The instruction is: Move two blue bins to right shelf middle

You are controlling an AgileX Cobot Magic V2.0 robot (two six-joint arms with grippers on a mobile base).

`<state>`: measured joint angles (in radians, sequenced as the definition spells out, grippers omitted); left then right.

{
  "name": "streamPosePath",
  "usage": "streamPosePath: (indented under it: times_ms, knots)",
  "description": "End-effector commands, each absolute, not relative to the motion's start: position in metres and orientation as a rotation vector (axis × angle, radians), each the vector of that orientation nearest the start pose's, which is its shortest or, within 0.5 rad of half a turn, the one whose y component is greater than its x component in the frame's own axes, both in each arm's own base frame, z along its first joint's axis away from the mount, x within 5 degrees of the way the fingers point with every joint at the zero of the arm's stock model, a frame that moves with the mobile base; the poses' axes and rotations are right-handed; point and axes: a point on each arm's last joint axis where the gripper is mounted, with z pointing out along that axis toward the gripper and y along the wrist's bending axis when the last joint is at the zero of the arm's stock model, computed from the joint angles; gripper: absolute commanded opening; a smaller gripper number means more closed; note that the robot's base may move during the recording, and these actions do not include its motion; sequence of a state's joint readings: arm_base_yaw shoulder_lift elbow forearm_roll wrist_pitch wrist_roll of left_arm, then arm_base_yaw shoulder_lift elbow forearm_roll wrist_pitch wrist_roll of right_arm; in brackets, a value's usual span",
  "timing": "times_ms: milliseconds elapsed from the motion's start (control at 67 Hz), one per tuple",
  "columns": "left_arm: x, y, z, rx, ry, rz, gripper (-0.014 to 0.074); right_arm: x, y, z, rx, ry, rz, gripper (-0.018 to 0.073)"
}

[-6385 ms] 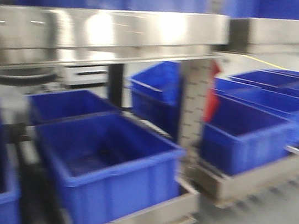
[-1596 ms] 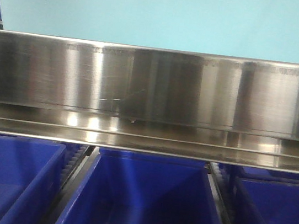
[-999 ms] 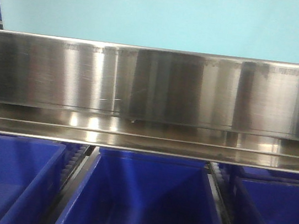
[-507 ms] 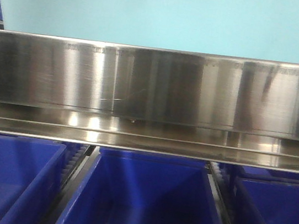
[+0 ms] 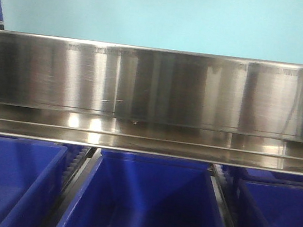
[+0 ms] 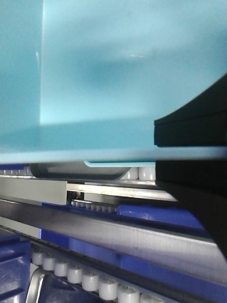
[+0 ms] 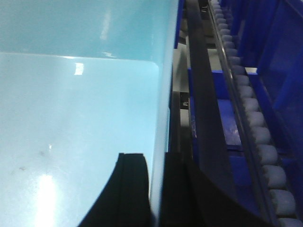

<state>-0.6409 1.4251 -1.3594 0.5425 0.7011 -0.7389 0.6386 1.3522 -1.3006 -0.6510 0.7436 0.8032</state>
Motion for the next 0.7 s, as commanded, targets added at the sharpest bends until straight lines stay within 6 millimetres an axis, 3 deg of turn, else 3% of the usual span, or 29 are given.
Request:
streamPosePath:
  times_ms: [0,388,477,567,686]
  knots:
    - [0.2706,-0.1727,0.3983,0.194,2.044,-0.279,-0.0111,0.2583,0.1537,0.3944,-0.152,2.036,0.193,-0.0167]
    - [0.2741,-0.1754,0.3915,0.190,2.074,-0.272,-0.0111,0.2618,0.1553,0.3883,-0.158,2.051,0.168,-0.0167]
    - [0.2735,-0.1753,0.3920,0.187,2.074,-0.278,-0.0056,0.2618,0.1551,0.3881,-0.157,2.053,0.165,-0.0162]
    - [0.2735,-0.1753,0.3920,0.187,2.074,-0.278,0.0085,0.2617,0.1546,0.3877,-0.154,2.058,0.160,-0.0057]
    - [0.2735,-0.1751,0.3918,0.187,2.076,-0.276,0.0270,0.2617,0.1544,0.3886,-0.152,2.057,0.159,0.0214]
